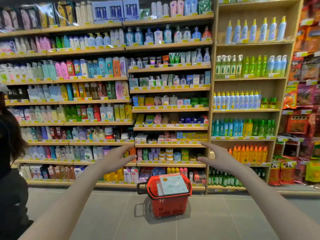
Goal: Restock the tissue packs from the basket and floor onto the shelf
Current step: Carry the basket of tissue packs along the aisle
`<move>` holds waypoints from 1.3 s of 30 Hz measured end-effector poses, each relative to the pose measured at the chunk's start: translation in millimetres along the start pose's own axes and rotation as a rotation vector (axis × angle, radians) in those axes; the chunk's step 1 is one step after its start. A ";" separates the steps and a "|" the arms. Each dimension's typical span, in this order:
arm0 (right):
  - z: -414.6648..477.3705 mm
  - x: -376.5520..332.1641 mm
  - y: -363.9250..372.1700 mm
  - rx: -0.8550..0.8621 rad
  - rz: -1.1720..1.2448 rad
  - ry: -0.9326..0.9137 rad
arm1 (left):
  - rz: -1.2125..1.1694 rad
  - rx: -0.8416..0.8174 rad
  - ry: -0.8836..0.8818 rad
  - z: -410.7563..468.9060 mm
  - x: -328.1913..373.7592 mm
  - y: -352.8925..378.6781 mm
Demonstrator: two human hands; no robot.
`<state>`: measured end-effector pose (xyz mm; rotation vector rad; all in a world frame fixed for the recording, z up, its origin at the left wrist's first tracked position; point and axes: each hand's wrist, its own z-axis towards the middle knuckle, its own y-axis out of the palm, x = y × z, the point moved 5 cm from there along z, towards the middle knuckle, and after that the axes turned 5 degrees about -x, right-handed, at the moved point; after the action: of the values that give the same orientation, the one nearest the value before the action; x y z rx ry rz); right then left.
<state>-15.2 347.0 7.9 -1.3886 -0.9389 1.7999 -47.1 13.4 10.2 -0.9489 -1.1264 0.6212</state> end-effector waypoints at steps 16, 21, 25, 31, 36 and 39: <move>184.4 92.6 38.0 -0.073 -0.023 0.054 | -0.013 -0.046 -0.071 191.7 -57.4 56.2; 272.0 125.3 32.3 -0.110 -0.012 0.039 | -0.043 -0.033 -0.101 276.3 -65.7 65.3; 333.3 147.8 39.2 -0.136 0.012 0.013 | -0.057 -0.036 -0.104 334.4 -81.7 73.5; 426.8 184.5 68.8 -0.170 0.028 0.008 | -0.068 -0.071 -0.135 420.1 -129.5 92.9; 508.1 213.3 104.3 -0.194 0.044 0.015 | -0.074 -0.097 -0.136 501.7 -179.1 107.1; 558.8 229.0 128.7 -0.221 0.057 0.042 | -0.090 -0.145 -0.142 553.8 -212.1 114.9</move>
<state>-618.0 395.3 -116.9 -1.5968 -1.1128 1.7428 -634.6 68.1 -118.8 -0.9834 -1.3482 0.5453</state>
